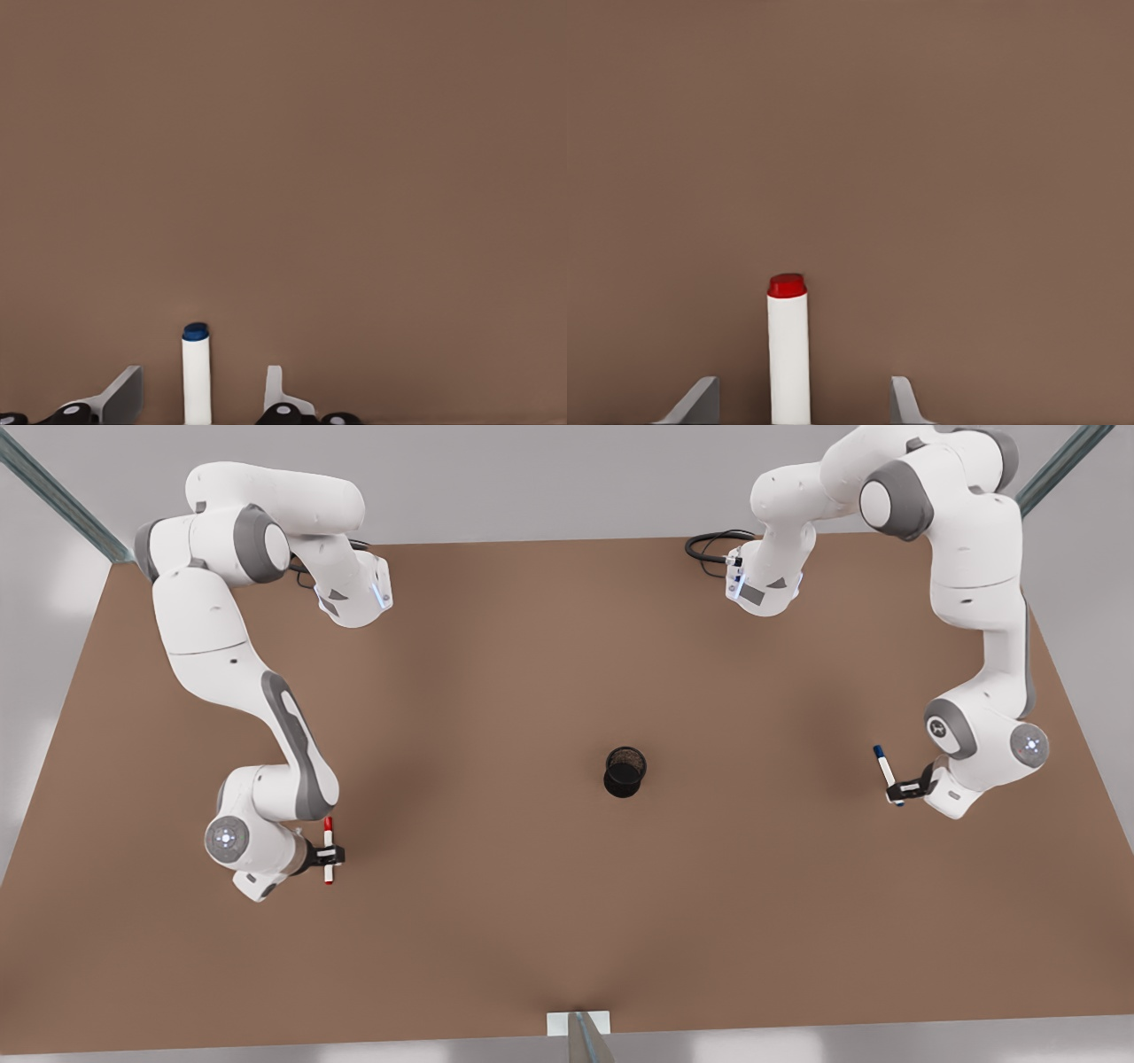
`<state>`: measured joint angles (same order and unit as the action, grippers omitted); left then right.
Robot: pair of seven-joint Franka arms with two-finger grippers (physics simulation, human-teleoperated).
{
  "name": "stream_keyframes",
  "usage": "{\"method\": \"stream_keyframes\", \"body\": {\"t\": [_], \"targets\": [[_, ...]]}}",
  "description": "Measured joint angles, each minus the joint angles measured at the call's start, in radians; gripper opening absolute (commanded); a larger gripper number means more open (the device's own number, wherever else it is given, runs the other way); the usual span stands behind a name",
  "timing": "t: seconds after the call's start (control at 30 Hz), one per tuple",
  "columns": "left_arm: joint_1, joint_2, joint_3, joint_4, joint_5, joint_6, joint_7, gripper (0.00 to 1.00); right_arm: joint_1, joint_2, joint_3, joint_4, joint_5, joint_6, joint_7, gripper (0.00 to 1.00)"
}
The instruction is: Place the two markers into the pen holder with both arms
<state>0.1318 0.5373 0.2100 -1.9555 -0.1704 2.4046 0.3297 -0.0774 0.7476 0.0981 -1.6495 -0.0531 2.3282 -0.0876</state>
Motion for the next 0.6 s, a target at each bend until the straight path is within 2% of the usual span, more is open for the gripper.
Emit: {"method": "stream_keyframes", "body": {"t": [0.17,0.33,0.6], "targets": [[0.007,0.019,0.0,-0.005,-0.04,0.007,0.037,0.75,0.006,0.001,0.001,-0.007,-0.009,0.026,0.006,0.69],[0.012,0.044,0.001,-0.006,-0.102,0.019,0.065,0.74,0.009,0.001,0.001,-0.008,-0.022,0.036,0.011,0.58],[-0.005,0.047,0.02,-0.005,-0.112,0.048,0.109,0.73,0.003,0.005,0.001,-0.013,-0.026,0.042,0.016,0.56]]}}
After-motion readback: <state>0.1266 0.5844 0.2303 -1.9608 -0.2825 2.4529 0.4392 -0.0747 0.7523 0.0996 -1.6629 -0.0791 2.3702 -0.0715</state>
